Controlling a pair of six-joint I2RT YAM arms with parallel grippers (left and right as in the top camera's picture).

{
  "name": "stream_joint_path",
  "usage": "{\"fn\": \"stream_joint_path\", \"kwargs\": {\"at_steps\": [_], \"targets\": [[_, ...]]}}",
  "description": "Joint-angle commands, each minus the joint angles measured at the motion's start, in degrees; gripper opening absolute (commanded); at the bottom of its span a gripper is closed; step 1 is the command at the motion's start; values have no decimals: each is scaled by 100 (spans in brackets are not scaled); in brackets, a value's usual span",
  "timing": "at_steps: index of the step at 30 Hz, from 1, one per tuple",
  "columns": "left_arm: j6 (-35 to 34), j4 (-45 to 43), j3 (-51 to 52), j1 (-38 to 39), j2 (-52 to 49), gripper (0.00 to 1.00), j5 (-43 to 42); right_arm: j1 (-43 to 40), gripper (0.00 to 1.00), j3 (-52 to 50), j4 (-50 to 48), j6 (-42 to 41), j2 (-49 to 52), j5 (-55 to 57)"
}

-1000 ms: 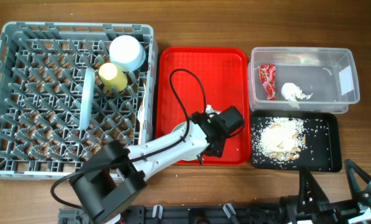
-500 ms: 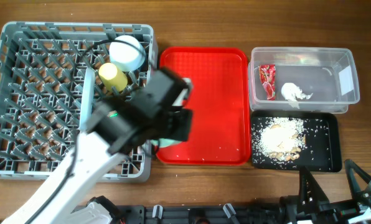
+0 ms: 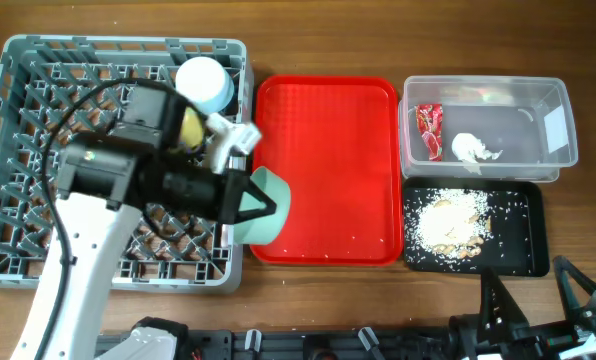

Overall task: Sort waste into correct bins and load items into the dishwasher rack
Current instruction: 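Carry the light-green bowl with the left gripper toward the dish rack, then lower the bowl with the left gripper into the rack's right edge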

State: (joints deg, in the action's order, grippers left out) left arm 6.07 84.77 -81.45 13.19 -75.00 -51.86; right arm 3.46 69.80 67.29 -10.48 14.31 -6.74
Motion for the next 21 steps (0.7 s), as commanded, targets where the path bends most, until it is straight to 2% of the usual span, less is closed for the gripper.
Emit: {"fn": "stream_joint_path", "kwargs": {"at_steps": [1,13,21], "targets": [[1405,238,509,-844,-15,4,-1268,-22,100,-15,-13,-61,-63,79],[2979,809,1993,-2903,-15,4,-1672,-22,100,-15,-11,-61,-66,79],[2975,310,2975,-3700,-83,4,-1716,-22,100,-15,-11,-61,-63,79]]}}
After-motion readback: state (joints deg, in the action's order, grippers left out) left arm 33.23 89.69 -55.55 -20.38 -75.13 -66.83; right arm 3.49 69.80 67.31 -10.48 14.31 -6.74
